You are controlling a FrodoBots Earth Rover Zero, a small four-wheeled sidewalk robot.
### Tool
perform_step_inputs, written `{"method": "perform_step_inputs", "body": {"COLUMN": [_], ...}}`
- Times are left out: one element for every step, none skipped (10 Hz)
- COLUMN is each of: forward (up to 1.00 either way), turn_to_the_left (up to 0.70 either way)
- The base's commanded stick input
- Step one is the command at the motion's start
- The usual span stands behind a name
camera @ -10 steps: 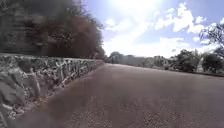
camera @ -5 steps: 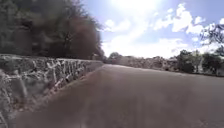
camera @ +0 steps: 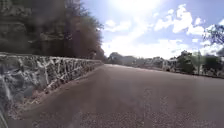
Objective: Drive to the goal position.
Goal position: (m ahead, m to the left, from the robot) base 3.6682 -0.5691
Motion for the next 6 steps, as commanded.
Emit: {"method": "perform_step_inputs", "body": {"forward": [0.5, 0.5, 0.5, 0.5, 0.5, 0.5], "turn_to_the_left": [0.0, 0.0, 0.0, 0.0, 0.0, 0.0]}}
